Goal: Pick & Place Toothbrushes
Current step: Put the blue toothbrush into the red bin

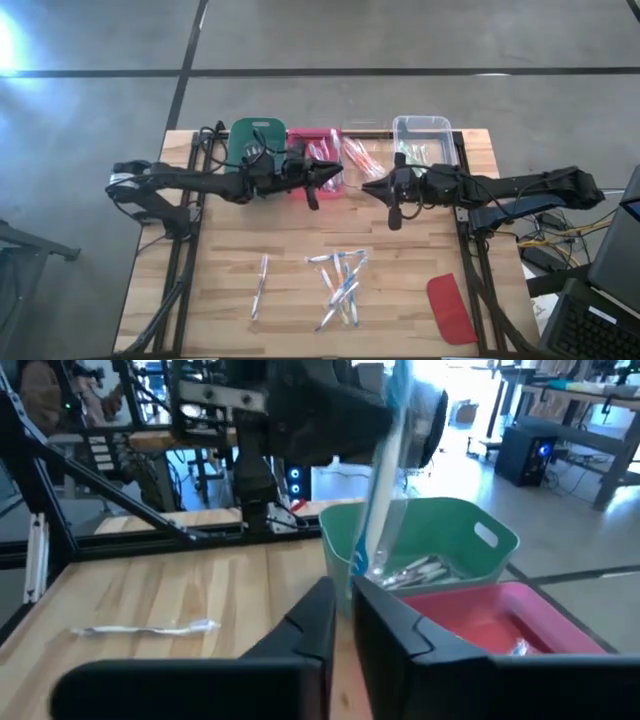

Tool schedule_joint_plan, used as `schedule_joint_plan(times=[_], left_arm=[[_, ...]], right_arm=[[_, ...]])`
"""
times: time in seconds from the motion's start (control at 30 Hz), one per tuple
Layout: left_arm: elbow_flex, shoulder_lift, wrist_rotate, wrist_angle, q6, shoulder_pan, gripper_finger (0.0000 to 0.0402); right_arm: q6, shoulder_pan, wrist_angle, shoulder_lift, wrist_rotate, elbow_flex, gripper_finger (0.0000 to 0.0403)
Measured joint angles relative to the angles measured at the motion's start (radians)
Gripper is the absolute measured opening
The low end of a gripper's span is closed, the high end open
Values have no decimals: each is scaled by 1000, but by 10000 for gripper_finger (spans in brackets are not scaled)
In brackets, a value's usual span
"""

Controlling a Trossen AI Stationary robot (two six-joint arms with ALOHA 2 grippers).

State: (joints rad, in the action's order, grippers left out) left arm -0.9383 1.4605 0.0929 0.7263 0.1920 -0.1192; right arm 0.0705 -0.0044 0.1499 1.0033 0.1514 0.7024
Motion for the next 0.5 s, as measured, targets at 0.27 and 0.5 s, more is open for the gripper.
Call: schedule_joint_plan(times=[0.27, 0.5], left_arm=[[-48, 48, -105, 55, -41, 0, 24], [-58, 49, -109, 52, -61, 0, 24]], right_arm=[[-25, 0, 22, 53, 1, 26, 127], [-31, 0, 44, 65, 1, 49, 190]])
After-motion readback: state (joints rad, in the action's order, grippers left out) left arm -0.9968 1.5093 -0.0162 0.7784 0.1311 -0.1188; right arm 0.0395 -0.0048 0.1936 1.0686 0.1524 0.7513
